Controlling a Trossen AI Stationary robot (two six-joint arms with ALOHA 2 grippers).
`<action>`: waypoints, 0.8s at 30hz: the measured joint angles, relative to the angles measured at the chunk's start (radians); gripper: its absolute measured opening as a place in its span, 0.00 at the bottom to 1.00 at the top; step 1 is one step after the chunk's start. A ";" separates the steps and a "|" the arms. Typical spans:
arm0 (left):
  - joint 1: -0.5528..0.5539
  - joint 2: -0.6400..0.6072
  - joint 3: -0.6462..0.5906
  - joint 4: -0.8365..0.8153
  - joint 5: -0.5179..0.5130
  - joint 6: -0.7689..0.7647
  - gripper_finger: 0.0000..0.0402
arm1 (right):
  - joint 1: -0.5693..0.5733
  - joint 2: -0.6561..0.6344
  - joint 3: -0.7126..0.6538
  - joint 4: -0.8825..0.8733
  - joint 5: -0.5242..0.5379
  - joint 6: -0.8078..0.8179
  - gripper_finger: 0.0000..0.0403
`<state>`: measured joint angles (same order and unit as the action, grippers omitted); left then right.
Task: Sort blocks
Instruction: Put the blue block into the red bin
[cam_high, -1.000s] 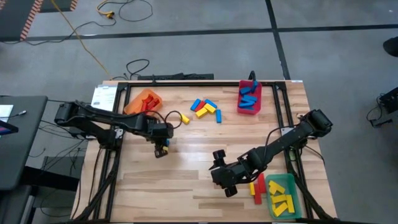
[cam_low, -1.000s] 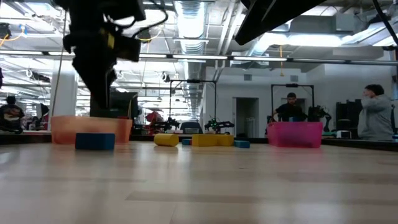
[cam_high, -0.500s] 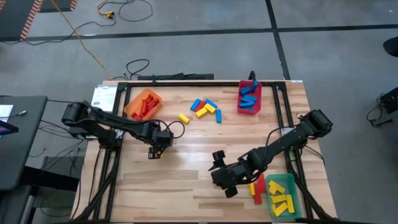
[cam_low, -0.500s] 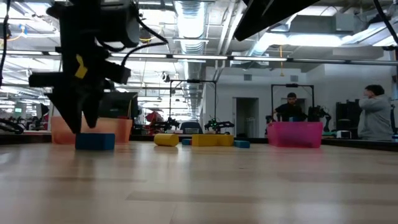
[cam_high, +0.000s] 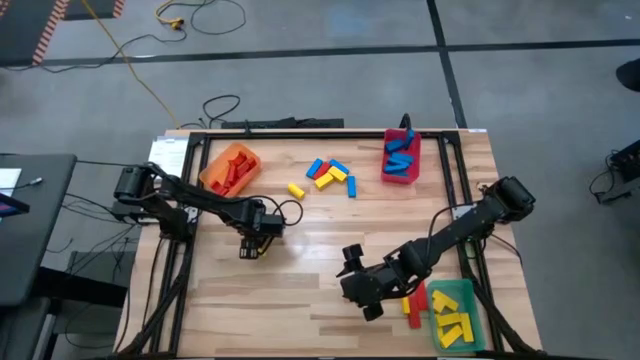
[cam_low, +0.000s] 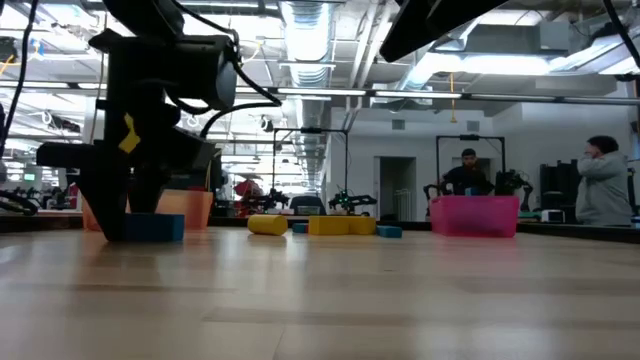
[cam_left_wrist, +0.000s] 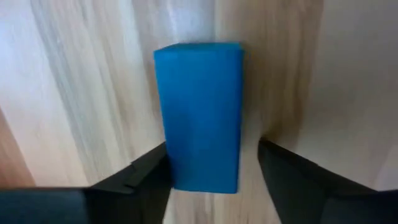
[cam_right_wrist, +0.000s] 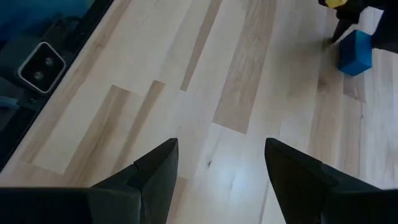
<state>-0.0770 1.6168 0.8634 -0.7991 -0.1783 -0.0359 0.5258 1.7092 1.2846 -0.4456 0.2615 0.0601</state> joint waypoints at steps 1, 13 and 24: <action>-0.001 -0.008 -0.002 0.006 0.003 0.001 0.52 | 0.002 0.000 0.000 0.001 0.000 0.000 0.63; -0.012 -0.046 -0.003 0.098 -0.005 -0.007 0.32 | 0.005 0.000 0.000 0.006 0.000 0.019 0.63; -0.087 -0.046 0.080 0.129 -0.003 -0.022 0.32 | -0.019 0.000 -0.006 0.035 0.091 0.056 0.63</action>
<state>-0.1635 1.5703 0.9435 -0.6704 -0.1810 -0.0578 0.5071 1.7092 1.2790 -0.4101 0.3526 0.1160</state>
